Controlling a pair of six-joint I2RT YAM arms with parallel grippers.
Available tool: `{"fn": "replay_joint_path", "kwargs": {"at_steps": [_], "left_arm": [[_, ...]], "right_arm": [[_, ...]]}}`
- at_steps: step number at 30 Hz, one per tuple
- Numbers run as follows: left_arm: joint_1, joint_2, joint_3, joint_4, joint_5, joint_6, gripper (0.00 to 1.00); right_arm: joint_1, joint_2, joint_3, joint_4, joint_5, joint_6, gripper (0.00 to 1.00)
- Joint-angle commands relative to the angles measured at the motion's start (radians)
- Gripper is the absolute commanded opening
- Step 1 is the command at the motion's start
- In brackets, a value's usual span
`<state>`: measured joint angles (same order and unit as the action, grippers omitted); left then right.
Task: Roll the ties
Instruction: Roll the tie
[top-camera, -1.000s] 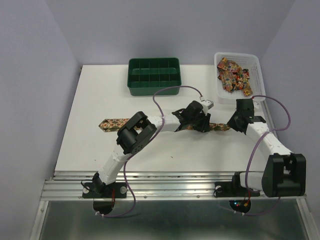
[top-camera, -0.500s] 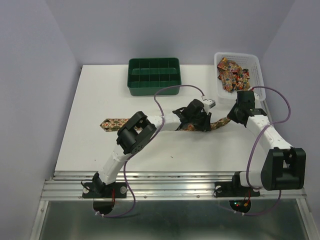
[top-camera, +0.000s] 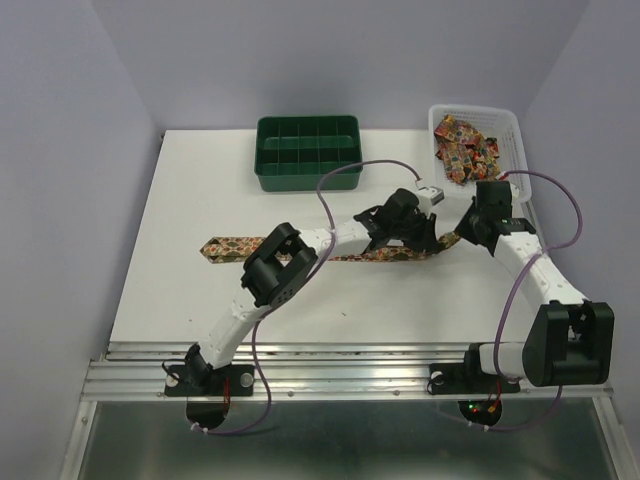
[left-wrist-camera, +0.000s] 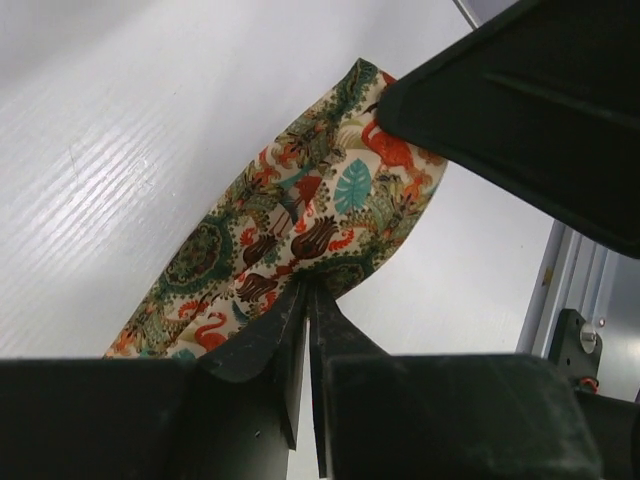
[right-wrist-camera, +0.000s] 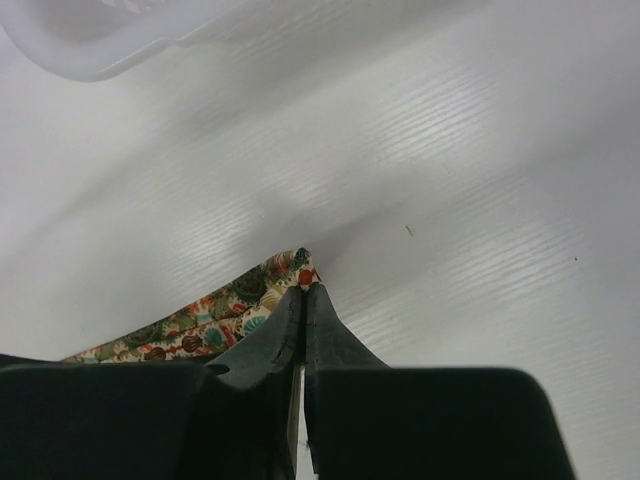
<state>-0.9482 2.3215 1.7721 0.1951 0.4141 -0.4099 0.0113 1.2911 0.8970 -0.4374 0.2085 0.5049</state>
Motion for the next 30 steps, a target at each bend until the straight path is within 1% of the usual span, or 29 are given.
{"fn": "replay_joint_path", "kwargs": {"at_steps": [1,5,10,15,23,30], "left_arm": [[-0.011,0.053,0.087,0.017,0.0,-0.021,0.17],[-0.014,0.105,0.139,0.009,-0.034,-0.039,0.14],[-0.015,0.153,0.194,0.006,-0.072,-0.066,0.13],[-0.015,0.156,0.202,0.006,-0.092,-0.069,0.12],[-0.015,0.165,0.201,0.006,-0.095,-0.069,0.12],[-0.015,0.171,0.196,0.007,-0.097,-0.073,0.12]], "right_arm": [[-0.007,-0.027,-0.01,0.045,-0.009,-0.003,0.01],[-0.007,-0.032,-0.026,0.046,-0.035,0.012,0.01],[-0.007,-0.041,-0.07,0.062,-0.067,0.017,0.01],[0.003,-0.05,-0.084,0.065,-0.057,0.015,0.01],[0.024,-0.062,-0.096,0.114,-0.1,0.02,0.01],[0.024,-0.064,-0.102,0.131,-0.159,0.024,0.06]]}}
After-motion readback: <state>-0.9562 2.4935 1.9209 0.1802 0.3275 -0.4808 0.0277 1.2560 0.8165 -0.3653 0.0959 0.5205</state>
